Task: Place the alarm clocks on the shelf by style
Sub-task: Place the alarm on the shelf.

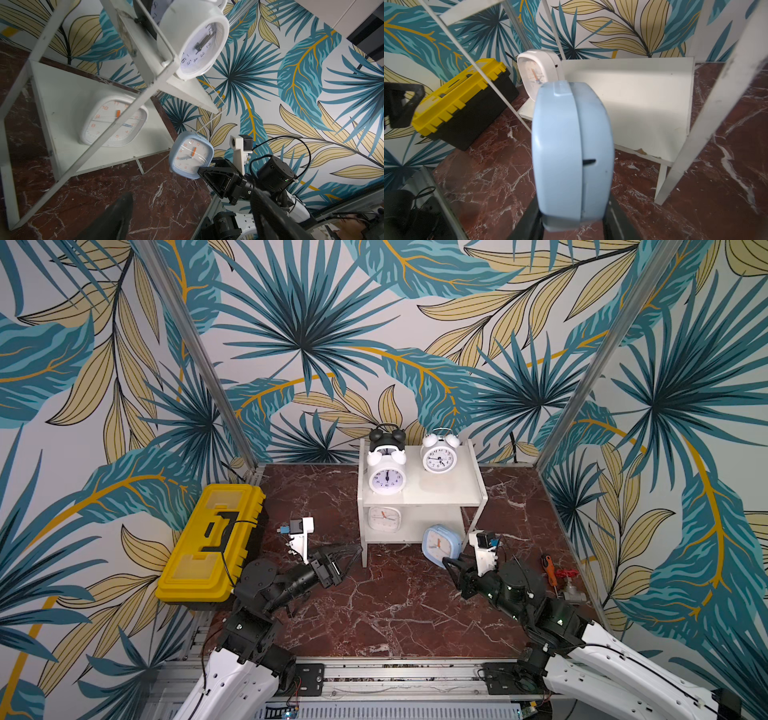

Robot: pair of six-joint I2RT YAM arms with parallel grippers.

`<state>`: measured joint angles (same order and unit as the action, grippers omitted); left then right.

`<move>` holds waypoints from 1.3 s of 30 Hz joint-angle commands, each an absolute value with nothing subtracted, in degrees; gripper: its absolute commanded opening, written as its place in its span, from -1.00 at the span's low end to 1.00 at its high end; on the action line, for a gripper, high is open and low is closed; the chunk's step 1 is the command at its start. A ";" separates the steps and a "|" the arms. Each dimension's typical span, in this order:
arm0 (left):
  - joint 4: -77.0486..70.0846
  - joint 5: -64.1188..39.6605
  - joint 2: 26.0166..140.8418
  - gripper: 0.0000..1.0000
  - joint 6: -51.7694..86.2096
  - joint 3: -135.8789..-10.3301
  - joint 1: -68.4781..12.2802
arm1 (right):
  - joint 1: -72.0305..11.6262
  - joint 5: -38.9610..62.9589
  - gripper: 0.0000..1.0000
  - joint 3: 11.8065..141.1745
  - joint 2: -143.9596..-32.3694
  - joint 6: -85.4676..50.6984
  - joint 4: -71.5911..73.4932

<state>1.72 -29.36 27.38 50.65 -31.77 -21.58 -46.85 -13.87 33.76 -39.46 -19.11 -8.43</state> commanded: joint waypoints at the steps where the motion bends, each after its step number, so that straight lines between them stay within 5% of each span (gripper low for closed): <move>1: 5.49 -24.20 25.06 0.81 50.72 -30.09 -21.11 | -46.76 -19.47 -0.59 33.41 -42.34 -15.70 3.47; 16: 4.67 -25.36 24.13 0.77 51.92 -28.04 -21.02 | -46.73 -24.90 -0.60 32.98 -56.33 -10.81 19.77; 39: 3.21 -26.28 24.78 0.76 51.45 -26.98 -20.57 | -46.67 -28.58 -0.43 33.66 -67.41 -11.87 24.46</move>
